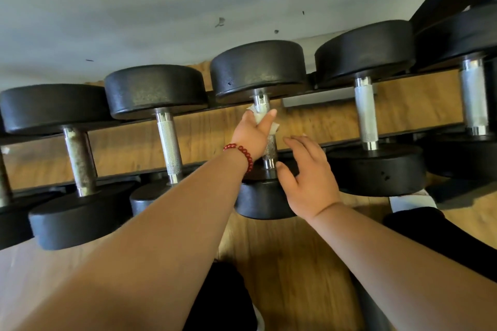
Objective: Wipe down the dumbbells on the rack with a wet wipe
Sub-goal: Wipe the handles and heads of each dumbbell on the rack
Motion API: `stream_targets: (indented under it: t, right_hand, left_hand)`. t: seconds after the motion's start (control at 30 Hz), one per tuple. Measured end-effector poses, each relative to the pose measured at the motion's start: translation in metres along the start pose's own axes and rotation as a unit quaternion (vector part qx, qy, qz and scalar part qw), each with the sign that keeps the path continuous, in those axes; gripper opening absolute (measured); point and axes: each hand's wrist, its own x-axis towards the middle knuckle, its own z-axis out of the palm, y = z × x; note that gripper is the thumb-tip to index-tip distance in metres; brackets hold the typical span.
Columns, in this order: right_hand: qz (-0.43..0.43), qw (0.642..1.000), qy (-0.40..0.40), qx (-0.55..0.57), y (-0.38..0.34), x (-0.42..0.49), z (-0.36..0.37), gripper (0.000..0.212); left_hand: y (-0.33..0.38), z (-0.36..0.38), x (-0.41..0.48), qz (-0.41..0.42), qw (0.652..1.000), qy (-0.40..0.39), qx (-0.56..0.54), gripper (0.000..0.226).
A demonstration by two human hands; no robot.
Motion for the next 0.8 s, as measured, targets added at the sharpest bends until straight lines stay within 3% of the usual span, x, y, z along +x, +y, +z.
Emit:
stream_targets:
  t: [0.17,0.3,0.47,0.6,0.7,0.8]
  right_hand:
    - [-0.010,0.999,0.014,0.029,0.006,-0.001,0.003,0.059]
    - [-0.011,0.999,0.011,0.049,0.009,0.000,0.003,0.051]
    - [-0.009,0.999,0.011,0.051,0.010,0.000,0.003,0.046]
    - [-0.017,0.998,0.013,0.065,0.011,0.000,0.004,0.056]
    - [-0.017,0.997,0.019,0.068,0.012,0.001,0.005,0.061]
    - [-0.019,0.997,0.022,0.073,0.012,0.002,0.007,0.061]
  left_hand:
    - [-0.016,-0.004,0.001,0.012,0.998,-0.056,0.017,0.030]
    - [-0.016,-0.001,0.008,0.015,0.999,-0.043,-0.019,0.054]
    - [-0.004,0.004,0.013,0.004,0.993,-0.006,-0.114,0.034]
    - [-0.015,0.003,0.007,-0.032,0.994,-0.070,-0.080,0.059]
    - [-0.008,0.000,0.020,-0.032,0.988,-0.054,-0.138,0.032]
    - [0.004,0.002,0.032,-0.024,0.977,-0.014,-0.211,0.032]
